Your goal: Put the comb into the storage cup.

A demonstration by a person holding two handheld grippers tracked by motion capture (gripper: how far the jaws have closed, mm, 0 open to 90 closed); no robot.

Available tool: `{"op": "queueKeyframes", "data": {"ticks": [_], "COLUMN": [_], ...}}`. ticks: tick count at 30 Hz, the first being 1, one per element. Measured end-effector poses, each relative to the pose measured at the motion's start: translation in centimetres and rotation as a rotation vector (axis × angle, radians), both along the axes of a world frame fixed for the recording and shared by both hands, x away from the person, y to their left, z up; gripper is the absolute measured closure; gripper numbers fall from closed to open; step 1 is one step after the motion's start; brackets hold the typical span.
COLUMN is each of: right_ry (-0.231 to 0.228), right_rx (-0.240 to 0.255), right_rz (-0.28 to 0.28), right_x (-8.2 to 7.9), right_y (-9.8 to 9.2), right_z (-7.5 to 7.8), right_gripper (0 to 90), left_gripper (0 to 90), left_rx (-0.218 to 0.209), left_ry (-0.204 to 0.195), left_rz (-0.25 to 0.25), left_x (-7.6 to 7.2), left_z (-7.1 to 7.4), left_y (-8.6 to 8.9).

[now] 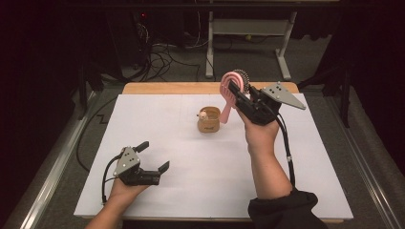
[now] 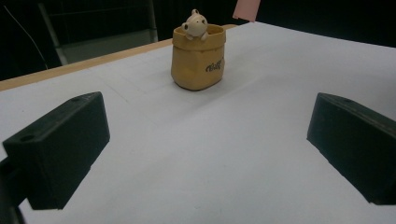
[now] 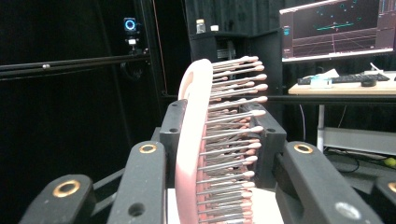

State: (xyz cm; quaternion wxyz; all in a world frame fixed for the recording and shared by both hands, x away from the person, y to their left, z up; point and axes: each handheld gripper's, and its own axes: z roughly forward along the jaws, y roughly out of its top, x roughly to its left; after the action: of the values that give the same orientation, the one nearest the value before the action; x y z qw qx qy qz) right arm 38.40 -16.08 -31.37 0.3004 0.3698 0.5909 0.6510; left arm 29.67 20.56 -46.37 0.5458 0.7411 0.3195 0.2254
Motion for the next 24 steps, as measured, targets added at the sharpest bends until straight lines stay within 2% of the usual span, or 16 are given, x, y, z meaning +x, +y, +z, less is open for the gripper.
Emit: {"op": "queueKeyframes", "data": {"ticks": [18,24], "right_ry": [-0.004,0.001], "right_rx": [0.022,0.015], "right_rz": [0.004,0.006], "right_x": [2.4,3.0], "right_y": [1.5,2.2], "right_z": [0.2,0.1], "right_gripper": [65.8,65.8], "left_gripper": [0.0,0.0], "left_rx": [0.000,0.000], "left_ry": [-0.002,-0.003], "left_rz": [0.008,0.009], "left_x": [0.0,0.0], "left_z": [0.0,0.0], "left_y": [0.0,0.1]}}
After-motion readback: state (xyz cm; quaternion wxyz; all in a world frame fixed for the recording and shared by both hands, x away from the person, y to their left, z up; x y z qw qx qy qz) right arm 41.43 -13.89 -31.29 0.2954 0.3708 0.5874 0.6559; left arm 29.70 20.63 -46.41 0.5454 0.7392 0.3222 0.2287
